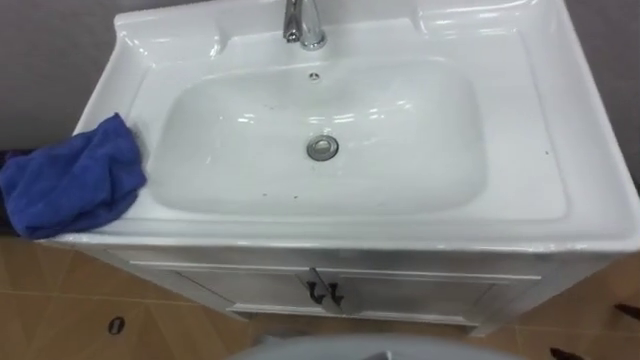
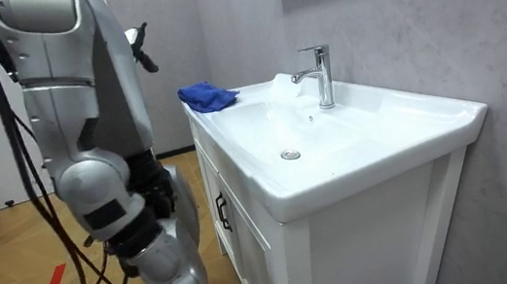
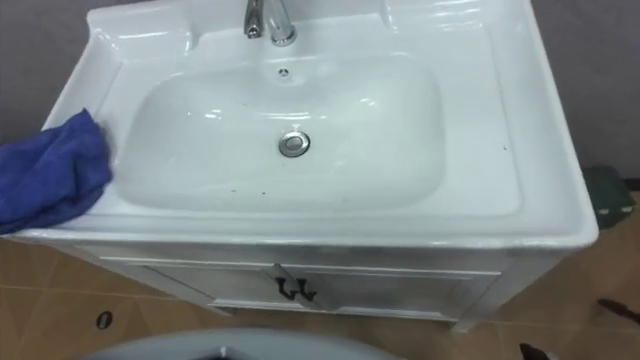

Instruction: Wipe basin

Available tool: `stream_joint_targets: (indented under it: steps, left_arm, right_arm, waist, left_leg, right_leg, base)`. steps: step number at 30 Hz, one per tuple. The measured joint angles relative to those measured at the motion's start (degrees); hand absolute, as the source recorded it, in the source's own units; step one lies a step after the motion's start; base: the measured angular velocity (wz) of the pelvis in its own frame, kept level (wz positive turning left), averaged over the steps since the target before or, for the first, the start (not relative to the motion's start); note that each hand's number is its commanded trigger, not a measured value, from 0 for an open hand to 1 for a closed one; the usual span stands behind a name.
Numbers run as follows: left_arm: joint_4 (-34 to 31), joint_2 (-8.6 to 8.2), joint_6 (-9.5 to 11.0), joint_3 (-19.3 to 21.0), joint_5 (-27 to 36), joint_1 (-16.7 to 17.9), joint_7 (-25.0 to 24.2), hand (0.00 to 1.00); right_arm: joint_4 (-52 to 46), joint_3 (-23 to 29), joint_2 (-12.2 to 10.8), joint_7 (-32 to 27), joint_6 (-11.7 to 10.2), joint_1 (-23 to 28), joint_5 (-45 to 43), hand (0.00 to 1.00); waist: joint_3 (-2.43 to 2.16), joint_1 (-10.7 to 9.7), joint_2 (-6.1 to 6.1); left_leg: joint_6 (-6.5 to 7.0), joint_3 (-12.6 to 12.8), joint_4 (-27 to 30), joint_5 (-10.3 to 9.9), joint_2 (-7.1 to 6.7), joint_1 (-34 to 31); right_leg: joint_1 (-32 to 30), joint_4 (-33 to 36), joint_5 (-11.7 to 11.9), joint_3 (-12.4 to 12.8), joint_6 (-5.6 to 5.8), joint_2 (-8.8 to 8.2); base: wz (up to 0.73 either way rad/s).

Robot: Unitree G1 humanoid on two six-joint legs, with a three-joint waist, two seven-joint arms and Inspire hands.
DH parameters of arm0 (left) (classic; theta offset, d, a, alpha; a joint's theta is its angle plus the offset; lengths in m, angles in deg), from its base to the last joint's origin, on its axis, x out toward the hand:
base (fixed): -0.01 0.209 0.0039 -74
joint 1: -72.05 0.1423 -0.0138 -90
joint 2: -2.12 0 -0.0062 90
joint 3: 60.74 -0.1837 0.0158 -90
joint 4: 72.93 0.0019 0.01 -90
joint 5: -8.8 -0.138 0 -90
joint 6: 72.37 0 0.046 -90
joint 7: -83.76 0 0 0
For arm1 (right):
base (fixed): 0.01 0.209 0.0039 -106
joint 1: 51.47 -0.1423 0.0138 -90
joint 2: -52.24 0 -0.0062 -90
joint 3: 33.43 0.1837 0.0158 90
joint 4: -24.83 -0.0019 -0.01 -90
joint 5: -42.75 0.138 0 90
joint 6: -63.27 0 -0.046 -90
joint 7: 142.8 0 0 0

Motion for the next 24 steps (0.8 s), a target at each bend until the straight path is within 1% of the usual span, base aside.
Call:
stream_joint_targets:
  steps: [1,2,4,6,7,9,12,14,16,17,19,20,21,22,23,24]
  left_arm:
    - [0.46,-0.10,0.01,0.00,0.08,0.29,0.53,0.00]
    - [1.28,-0.44,0.21,0.00,1.38,1.61,1.62,0.00]
    - [3.98,-1.23,0.94,-0.02,5.12,4.35,3.03,0.00]
    - [6.56,-1.34,0.98,-0.01,8.34,5.12,3.55,0.00]
    - [8.29,-1.61,1.00,0.03,9.68,5.84,3.84,0.00]
    - [11.06,-2.05,1.38,0.03,11.41,7.24,4.51,0.00]
    - [17.00,-2.70,2.30,0.04,14.17,7.92,6.01,0.00]
    - [19.32,-3.35,2.76,0.00,16.56,8.68,6.47,0.00]
    - [23.13,-3.51,3.60,-0.03,18.76,9.07,6.69,0.00]
    - [25.44,-3.98,3.77,-0.32,20.72,9.28,6.73,0.00]
    - [31.06,-5.75,4.34,-1.28,23.65,9.48,6.57,0.00]
    - [32.37,-6.10,4.36,-1.63,24.65,9.52,6.48,0.00]
    - [35.10,-6.89,4.37,-2.74,26.42,9.71,6.09,0.00]
    - [38.86,-7.87,4.38,-4.46,27.54,9.72,5.38,0.00]
    - [40.98,-8.39,4.37,-5.09,28.00,9.62,4.98,0.00]
    - [44.44,-9.46,4.20,-5.75,28.70,9.19,3.71,0.00]
  right_arm:
    - [0.00,-0.21,0.00,0.01,-0.09,0.03,0.11,0.00]
    - [-0.11,-0.42,0.02,0.02,-0.17,-0.57,0.35,0.00]
    - [-0.19,-0.40,0.00,-0.44,-0.31,-1.61,2.14,0.00]
    - [-0.18,-0.41,-0.04,-0.42,-0.29,-1.35,2.37,0.00]
    - [-0.17,-0.40,0.02,-0.42,-0.28,-1.36,2.23,0.00]
    - [-0.08,-0.32,0.11,-0.37,-0.28,-1.28,2.22,0.00]
    - [0.04,-0.25,0.20,-0.12,-0.24,-0.92,2.25,0.00]
    - [0.03,-0.23,0.37,0.51,-0.21,-0.55,2.50,0.00]
    - [0.09,-0.14,0.76,1.28,-0.24,-0.30,2.58,0.00]
    - [0.43,-0.16,1.14,1.50,-0.27,-0.23,3.35,0.00]
    - [1.13,-0.16,1.57,1.84,-0.28,-0.24,4.35,0.00]
    - [1.35,-0.30,1.49,1.97,-0.31,-0.23,4.35,0.00]
    - [2.07,-0.51,1.18,2.19,-0.47,-0.30,4.43,0.00]
    - [2.41,-0.99,0.98,2.46,-0.42,-0.34,4.40,0.00]
    - [2.40,-1.08,0.86,2.72,-0.40,-0.37,4.38,0.00]
    - [2.40,-1.08,0.46,3.02,-0.39,-0.51,4.40,0.00]
  waist:
    - [-0.01,0.21,-0.24]
    - [-0.01,0.46,-0.32]
    - [-0.10,0.43,-0.48]
    - [-0.27,0.42,-0.58]
    - [-0.23,0.45,-0.78]
    - [-0.16,0.44,-0.65]
    - [-0.14,0.30,-0.60]
    - [-0.17,0.13,-0.82]
    - [-0.16,0.03,-1.00]
    - [-0.22,-0.07,-1.24]
    - [-0.32,-0.17,-1.40]
    - [-0.37,-0.30,-1.57]
    - [-0.36,-0.62,-1.77]
    - [-0.35,-0.60,-1.98]
    - [-0.35,-0.65,-2.04]
    - [-0.31,-1.19,-2.37]
  left_leg:
    - [0.01,0.05,-0.04,0.00,-0.01,-0.09]
    - [0.02,-0.02,-0.04,0.01,-0.02,-0.34]
    - [0.02,-1.06,0.06,0.01,-0.16,-0.62]
    - [0.02,-1.33,0.09,0.01,-0.24,-0.61]
    - [0.02,-1.43,0.08,0.01,-0.23,-0.59]
    - [0.02,-1.69,0.08,0.01,-0.23,-0.38]
    - [0.02,-2.64,0.07,0.01,-0.34,-0.34]
    - [0.01,-2.40,0.12,0.01,-0.33,-0.42]
    - [0.19,-2.38,0.16,0.15,-0.43,-0.66]
    - [0.27,-2.36,0.12,0.30,-0.56,-0.77]
    - [0.29,-2.16,-0.12,0.47,-0.68,-0.71]
    - [0.29,-2.17,-0.12,0.47,-0.71,-0.69]
    - [0.29,-2.16,-0.19,0.47,-0.73,-0.58]
    - [0.36,-1.80,-0.59,0.56,-0.72,-0.15]
    - [0.38,-1.63,-0.70,0.61,-0.73,0.01]
    - [0.39,-1.64,-0.88,0.61,-0.79,0.05]
  right_leg:
    - [-0.11,0.06,-0.06,-0.02,0.04,0.01]
    - [-0.27,0.07,-0.13,-0.15,0.07,-0.01]
    - [-0.29,0.11,-0.20,-0.45,0.05,-0.11]
    - [-0.25,0.19,-0.34,-0.80,0.04,-0.16]
    - [-0.23,0.18,-0.36,-0.90,0.02,-0.15]
    - [-0.01,0.13,-0.39,-1.00,-0.02,-0.14]
    - [0.21,0.27,-0.68,-0.99,-0.14,-0.20]
    - [0.10,0.43,-0.85,-0.99,-0.18,-0.27]
    - [-0.20,0.76,-1.04,-1.00,-0.23,-0.44]
    - [-0.40,0.98,-1.10,-1.00,-0.21,-0.60]
    - [-0.64,1.12,-1.10,-0.66,-0.19,-0.76]
    - [-0.64,1.12,-1.10,-0.62,-0.19,-0.79]
    - [-0.58,1.14,-1.11,-0.43,-0.18,-0.81]
    - [-0.61,1.30,-1.16,0.36,-0.09,-0.82]
    - [-0.61,1.33,-1.18,0.66,-0.07,-0.85]
    - [-0.54,1.31,-1.19,0.77,-0.04,-0.94]
  base:
    - [0.19]
    - [0.06]
    - [0.05]
    - [0.12]
    - [0.08]
    - [0.00]
    - [0.00]
    - [0.00]
    - [0.00]
    - [0.00]
    - [-0.06]
    - [-0.04]
    - [-0.11]
    - [-0.16]
    - [-0.21]
    - [-0.11]
